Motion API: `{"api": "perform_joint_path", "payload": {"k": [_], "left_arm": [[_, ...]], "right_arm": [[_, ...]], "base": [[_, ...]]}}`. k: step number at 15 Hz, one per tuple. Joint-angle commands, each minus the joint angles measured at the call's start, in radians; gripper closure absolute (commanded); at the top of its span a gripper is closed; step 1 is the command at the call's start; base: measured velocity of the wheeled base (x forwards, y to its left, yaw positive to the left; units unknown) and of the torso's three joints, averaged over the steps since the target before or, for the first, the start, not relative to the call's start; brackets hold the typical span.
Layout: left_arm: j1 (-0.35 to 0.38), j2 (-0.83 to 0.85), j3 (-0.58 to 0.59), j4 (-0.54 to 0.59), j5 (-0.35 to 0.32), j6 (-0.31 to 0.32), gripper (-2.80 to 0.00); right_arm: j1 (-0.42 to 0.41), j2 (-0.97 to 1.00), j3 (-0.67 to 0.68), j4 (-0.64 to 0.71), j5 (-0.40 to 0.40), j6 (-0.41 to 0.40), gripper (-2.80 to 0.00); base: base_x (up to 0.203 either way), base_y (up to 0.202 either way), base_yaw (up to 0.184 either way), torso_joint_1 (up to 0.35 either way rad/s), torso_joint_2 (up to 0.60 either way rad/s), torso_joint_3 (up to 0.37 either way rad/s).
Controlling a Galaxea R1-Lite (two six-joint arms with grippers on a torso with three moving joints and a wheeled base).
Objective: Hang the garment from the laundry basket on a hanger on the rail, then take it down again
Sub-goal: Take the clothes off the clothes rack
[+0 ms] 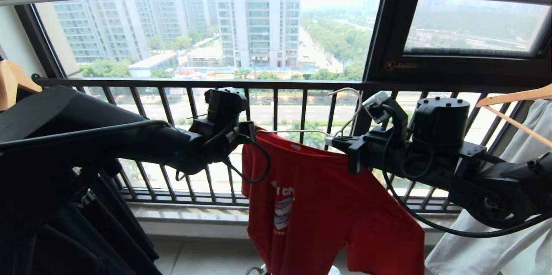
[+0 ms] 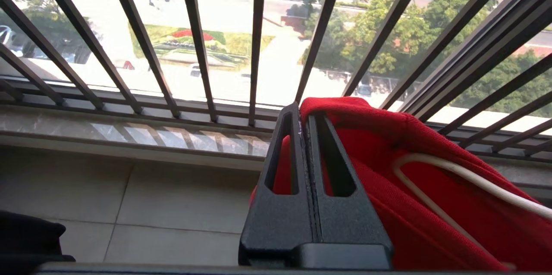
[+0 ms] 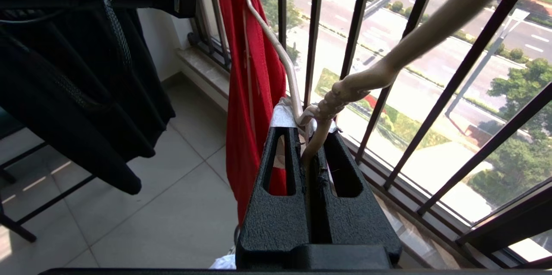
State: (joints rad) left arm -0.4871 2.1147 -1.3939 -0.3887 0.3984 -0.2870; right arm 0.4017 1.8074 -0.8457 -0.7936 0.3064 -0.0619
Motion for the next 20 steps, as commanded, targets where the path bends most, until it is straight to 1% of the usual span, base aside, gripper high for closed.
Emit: {"api": "perform_joint_path", "payload": {"k": [1,3,7,11,13,18,20], "left_arm": [[0.014,0.045,-0.011,-0.007,0.003,0.000,0.00],[0.022,0.078,-0.028,-0.006,0.001,0.000,0.00],[0.014,0.082,-0.009,-0.004,-0.004,0.002,0.00],[-0.036,0.070,0.037,-0.008,-0.007,0.002,0.00],[-0.063,0.074,0.055,-0.009,-0.007,0.002,0.00],[-0.101,0.082,0.093,-0.009,-0.007,0.005,0.00],[-0.100,0.103,0.089,-0.010,-0.006,0.007,0.00]], "right_arm": [[0.000,0.001,-0.001,-0.003,0.002,-0.002,0.00],[0.000,0.003,-0.004,-0.004,0.001,-0.001,0.00],[-0.004,0.012,-0.013,-0.004,-0.001,-0.001,0.00],[-0.006,0.026,-0.019,-0.004,-0.006,0.001,0.00],[-0.006,0.041,-0.033,-0.004,-0.023,0.003,0.00],[-0.006,0.041,-0.041,-0.004,-0.030,0.008,0.00],[-0.007,0.043,-0.044,-0.004,-0.032,0.011,0.00]], "base": [[0.000,0.000,0.000,0.000,0.00,0.000],[0.000,0.000,0.000,0.000,0.00,0.000],[0.000,0.000,0.000,0.000,0.00,0.000],[0.000,0.000,0.000,0.000,0.00,0.000],[0.000,0.000,0.000,0.000,0.00,0.000],[0.000,0.000,0.000,0.000,0.00,0.000],[0.000,0.000,0.000,0.000,0.00,0.000]]}}
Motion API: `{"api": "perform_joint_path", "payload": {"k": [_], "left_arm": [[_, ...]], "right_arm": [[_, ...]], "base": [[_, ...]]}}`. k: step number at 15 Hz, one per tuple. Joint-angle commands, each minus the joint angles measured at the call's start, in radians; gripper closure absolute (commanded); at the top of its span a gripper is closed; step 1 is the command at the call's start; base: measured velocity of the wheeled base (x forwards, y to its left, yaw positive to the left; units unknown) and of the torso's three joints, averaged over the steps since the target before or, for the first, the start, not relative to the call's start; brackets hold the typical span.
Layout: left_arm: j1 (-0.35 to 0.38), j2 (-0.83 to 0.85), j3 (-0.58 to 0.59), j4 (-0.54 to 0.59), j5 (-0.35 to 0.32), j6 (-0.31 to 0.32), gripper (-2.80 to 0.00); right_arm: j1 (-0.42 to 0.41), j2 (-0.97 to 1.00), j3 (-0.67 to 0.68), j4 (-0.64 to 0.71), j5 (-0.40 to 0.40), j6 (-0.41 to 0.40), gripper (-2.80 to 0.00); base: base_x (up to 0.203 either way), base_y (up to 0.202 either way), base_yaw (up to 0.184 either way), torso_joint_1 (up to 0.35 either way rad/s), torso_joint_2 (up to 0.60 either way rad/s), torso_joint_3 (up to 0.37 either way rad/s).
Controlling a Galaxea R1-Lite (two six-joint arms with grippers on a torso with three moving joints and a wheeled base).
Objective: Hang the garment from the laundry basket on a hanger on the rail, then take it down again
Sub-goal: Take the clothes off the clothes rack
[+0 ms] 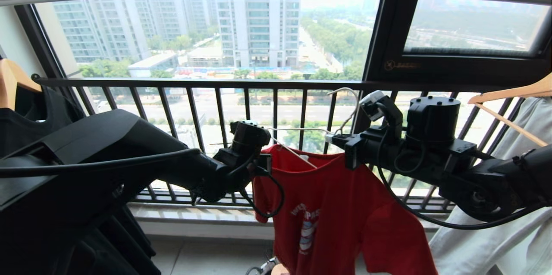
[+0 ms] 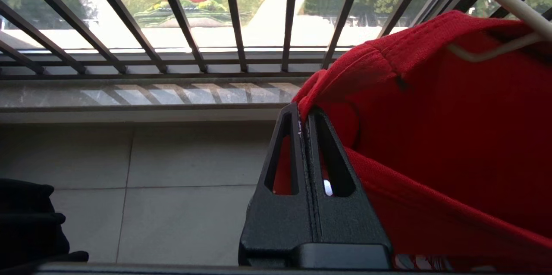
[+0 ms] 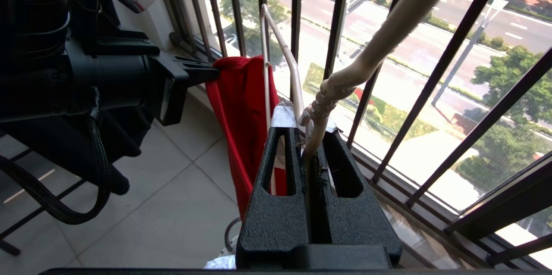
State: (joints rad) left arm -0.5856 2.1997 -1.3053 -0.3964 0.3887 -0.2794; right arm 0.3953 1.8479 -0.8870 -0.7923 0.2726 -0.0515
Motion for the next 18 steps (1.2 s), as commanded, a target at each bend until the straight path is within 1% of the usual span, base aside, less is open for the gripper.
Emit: {"api": "perform_joint_path", "payload": {"k": [1,2,3,4,5,8,12,16,18], "left_arm": [[-0.002,0.036,-0.004,-0.005,0.007,0.010,0.00],[0.004,0.056,-0.029,-0.015,0.012,0.017,0.00],[0.026,0.076,-0.058,-0.059,0.019,0.014,0.00],[0.038,0.085,-0.067,-0.137,0.030,0.006,0.00],[0.053,0.079,-0.068,-0.190,0.035,0.004,0.00],[0.093,0.037,-0.074,-0.200,0.036,0.006,0.00],[0.095,0.100,-0.076,-0.202,0.035,0.025,0.00],[0.093,0.142,-0.088,-0.207,0.035,0.026,0.00],[0.093,0.153,-0.092,-0.242,0.035,0.026,0.00]], "right_arm": [[-0.001,0.002,-0.002,-0.005,0.002,0.007,0.00],[0.000,0.001,0.000,-0.005,0.002,0.007,0.00],[0.000,0.001,0.003,-0.005,0.002,0.007,0.00],[0.000,0.001,0.003,-0.005,0.003,0.007,0.00],[0.000,0.001,0.003,-0.005,0.002,0.007,0.00],[-0.003,0.002,0.002,-0.005,0.002,0.007,0.00],[-0.003,0.003,0.000,-0.005,0.002,0.007,0.00],[-0.003,0.002,0.003,-0.005,0.004,0.005,0.00],[-0.003,0.002,0.003,-0.005,0.004,0.005,0.00]], "base": [[0.000,0.000,0.000,0.000,0.00,0.000],[0.000,0.000,0.000,0.000,0.00,0.000],[0.000,0.000,0.000,0.000,0.00,0.000],[0.000,0.000,0.000,0.000,0.00,0.000],[0.000,0.000,0.000,0.000,0.00,0.000],[0.000,0.000,0.000,0.000,0.00,0.000],[0.000,0.000,0.000,0.000,0.00,0.000],[0.000,0.000,0.000,0.000,0.00,0.000],[0.000,0.000,0.000,0.000,0.00,0.000]]}}
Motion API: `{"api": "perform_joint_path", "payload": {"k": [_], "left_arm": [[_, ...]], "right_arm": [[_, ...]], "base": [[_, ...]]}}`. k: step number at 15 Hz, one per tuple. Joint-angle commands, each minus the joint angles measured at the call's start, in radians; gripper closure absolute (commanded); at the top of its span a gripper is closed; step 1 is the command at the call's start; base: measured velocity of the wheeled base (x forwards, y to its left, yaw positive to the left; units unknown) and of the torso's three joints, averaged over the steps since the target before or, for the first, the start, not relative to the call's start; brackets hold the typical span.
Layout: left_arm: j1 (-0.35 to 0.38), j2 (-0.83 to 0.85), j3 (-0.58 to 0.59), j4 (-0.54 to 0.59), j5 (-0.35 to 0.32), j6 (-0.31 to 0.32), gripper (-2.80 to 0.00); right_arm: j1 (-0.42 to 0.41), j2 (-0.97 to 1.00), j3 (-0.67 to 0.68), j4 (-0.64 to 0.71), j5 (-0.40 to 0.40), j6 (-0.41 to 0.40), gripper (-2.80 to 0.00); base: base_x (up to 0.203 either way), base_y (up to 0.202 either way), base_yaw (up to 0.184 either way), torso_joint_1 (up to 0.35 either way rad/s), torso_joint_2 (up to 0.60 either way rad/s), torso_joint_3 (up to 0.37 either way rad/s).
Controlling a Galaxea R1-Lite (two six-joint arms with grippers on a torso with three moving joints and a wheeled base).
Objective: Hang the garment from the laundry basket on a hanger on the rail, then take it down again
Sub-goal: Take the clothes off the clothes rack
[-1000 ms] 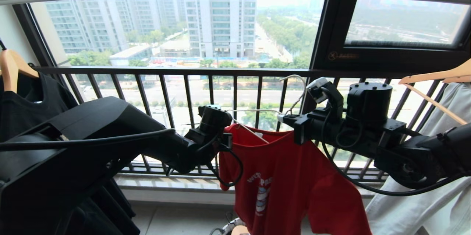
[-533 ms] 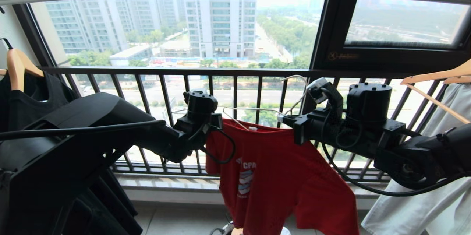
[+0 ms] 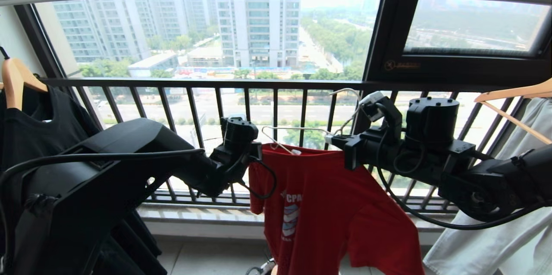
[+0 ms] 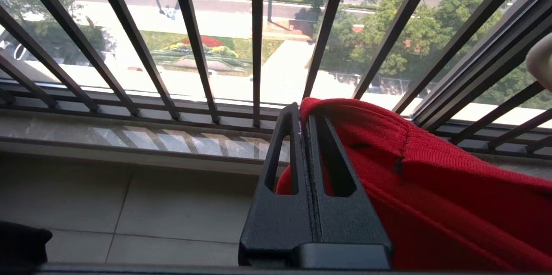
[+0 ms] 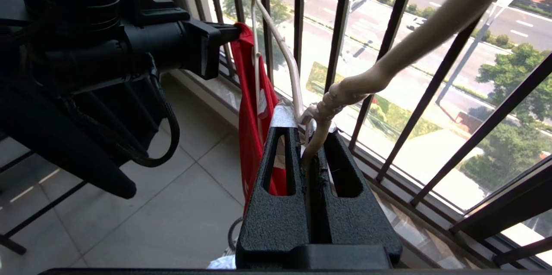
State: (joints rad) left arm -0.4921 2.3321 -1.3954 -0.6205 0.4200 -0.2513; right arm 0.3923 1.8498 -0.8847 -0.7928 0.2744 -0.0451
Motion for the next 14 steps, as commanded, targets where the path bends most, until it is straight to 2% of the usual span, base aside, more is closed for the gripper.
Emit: {"api": "perform_joint_path", "payload": {"k": [1,5,10,14], "left_arm": [[0.000,0.023,0.000,-0.038,0.002,0.001,0.00],[-0.006,0.035,0.010,-0.041,0.001,0.010,0.00],[-0.003,0.032,-0.025,-0.048,0.006,-0.032,0.00],[-0.011,0.035,0.022,-0.047,-0.001,0.011,0.00]], "right_arm": [[0.000,0.000,0.003,-0.005,0.002,-0.001,0.00],[0.001,-0.002,0.006,-0.005,0.004,-0.002,0.00],[0.003,-0.001,0.010,-0.005,0.006,-0.004,0.00],[0.003,0.002,0.006,-0.005,0.005,-0.002,0.00]], "base": [[0.000,0.000,0.000,0.000,0.00,0.000],[0.000,0.000,0.000,0.000,0.00,0.000],[0.000,0.000,0.000,0.000,0.00,0.000],[0.000,0.000,0.000,0.000,0.00,0.000]]}}
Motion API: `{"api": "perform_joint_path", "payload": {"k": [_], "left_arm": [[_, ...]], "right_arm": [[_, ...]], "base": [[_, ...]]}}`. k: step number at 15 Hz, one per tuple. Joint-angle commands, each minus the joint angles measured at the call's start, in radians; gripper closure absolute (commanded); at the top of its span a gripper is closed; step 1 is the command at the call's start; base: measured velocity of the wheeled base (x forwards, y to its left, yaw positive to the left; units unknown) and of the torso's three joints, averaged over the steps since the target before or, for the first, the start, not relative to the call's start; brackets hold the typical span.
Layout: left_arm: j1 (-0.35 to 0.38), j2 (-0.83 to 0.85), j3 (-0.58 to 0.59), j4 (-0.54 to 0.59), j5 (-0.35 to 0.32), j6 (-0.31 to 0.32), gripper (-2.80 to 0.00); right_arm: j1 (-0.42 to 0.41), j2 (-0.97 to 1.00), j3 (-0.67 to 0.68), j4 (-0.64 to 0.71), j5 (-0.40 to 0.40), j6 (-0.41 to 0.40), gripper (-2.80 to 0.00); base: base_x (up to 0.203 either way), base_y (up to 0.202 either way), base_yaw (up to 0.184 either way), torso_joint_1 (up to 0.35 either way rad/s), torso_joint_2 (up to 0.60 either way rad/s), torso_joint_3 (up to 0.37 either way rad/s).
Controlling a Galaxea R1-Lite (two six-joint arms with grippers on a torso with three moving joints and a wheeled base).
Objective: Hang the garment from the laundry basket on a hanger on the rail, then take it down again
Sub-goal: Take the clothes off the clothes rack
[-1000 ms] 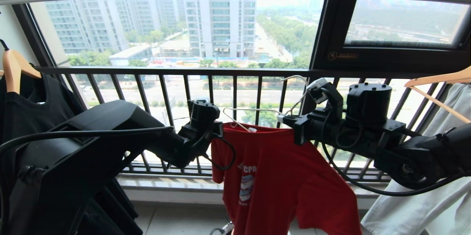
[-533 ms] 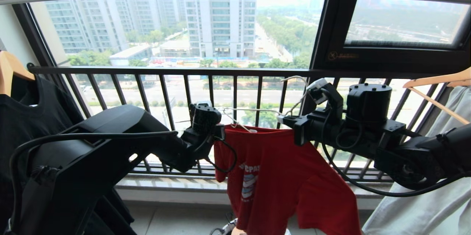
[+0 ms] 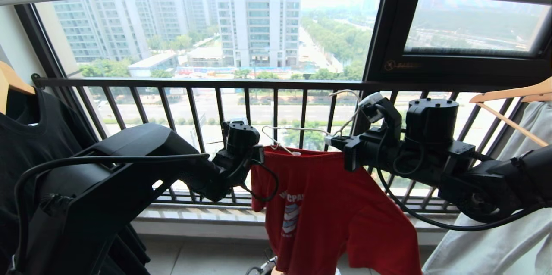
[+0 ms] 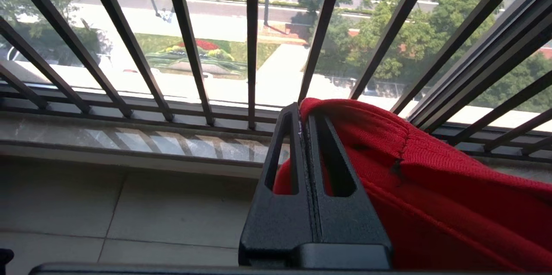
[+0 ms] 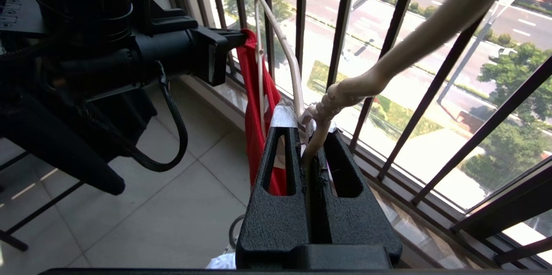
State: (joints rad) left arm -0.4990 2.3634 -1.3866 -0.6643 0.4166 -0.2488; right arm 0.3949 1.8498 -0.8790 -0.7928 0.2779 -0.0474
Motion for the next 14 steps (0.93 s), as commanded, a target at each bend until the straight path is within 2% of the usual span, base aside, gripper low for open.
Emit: {"api": "perform_joint_path", "payload": {"k": [1,6,8,11,14], "left_arm": [[-0.007,0.012,0.015,-0.003,0.002,0.011,0.00],[-0.053,0.000,0.054,-0.004,0.002,0.011,0.00],[-0.069,-0.032,0.076,0.001,0.001,0.010,0.00],[-0.070,-0.047,0.077,0.009,0.001,0.011,0.00],[-0.072,-0.040,0.074,0.003,0.001,0.011,0.00]], "right_arm": [[0.001,0.002,0.000,-0.005,0.001,0.000,0.00],[0.017,0.012,0.000,-0.008,0.000,0.003,0.00],[0.020,0.033,0.002,-0.086,-0.007,0.011,0.00],[0.021,0.147,-0.021,-0.258,-0.104,0.019,0.00],[0.023,0.173,-0.061,-0.292,-0.164,0.058,0.00]], "base": [[0.000,0.000,0.000,0.000,0.00,0.000],[0.000,0.000,0.000,0.000,0.00,0.000],[0.000,0.000,0.000,0.000,0.00,0.000],[0.000,0.000,0.000,0.000,0.00,0.000],[0.000,0.000,0.000,0.000,0.00,0.000]]}}
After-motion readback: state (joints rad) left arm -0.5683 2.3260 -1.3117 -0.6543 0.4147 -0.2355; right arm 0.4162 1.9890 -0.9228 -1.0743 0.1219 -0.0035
